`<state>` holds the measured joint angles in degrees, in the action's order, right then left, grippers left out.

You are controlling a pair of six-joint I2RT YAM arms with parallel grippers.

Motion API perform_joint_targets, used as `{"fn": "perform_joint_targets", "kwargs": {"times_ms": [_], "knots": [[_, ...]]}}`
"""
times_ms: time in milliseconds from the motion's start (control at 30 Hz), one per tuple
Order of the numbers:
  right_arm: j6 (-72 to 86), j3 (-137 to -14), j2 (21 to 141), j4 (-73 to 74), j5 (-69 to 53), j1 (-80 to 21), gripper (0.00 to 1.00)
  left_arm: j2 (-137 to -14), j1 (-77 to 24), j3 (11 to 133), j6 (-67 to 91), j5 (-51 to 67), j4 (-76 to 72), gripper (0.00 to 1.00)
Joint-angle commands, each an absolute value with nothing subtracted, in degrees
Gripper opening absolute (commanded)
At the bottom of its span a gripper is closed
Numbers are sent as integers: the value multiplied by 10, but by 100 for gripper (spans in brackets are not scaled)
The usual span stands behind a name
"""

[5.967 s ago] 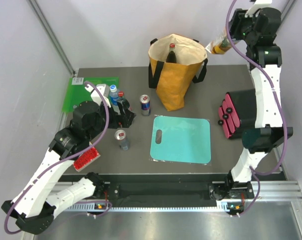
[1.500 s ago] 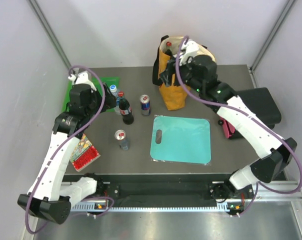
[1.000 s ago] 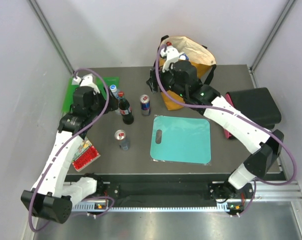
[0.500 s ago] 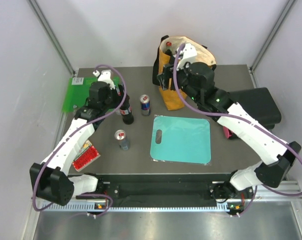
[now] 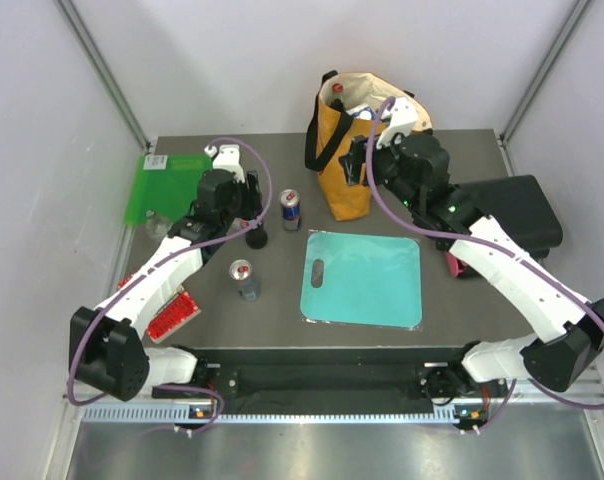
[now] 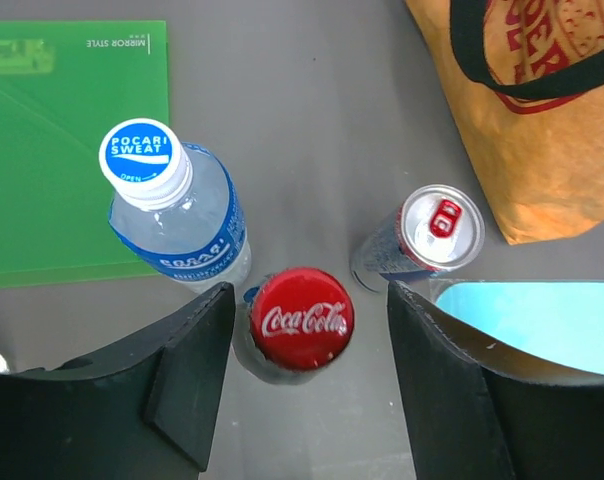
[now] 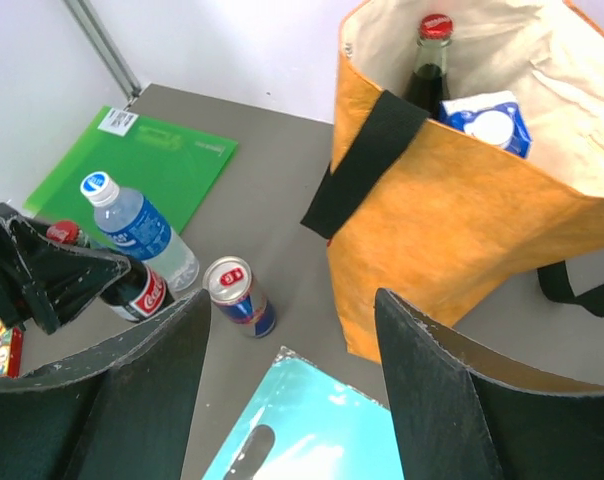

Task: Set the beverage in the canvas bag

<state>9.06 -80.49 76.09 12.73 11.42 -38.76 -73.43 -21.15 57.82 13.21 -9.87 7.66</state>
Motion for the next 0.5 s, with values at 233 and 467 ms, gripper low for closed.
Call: {"fn": "perform_joint_targets", "kwargs": {"times_ms": [233,467], "knots": [[102,-779,715,87,76,-359,66,-752,-214,554,118,-132,-29,60],[112,-777,721,99,74,-349,66,-756,-214,561,112,-130,-23,21]]}}
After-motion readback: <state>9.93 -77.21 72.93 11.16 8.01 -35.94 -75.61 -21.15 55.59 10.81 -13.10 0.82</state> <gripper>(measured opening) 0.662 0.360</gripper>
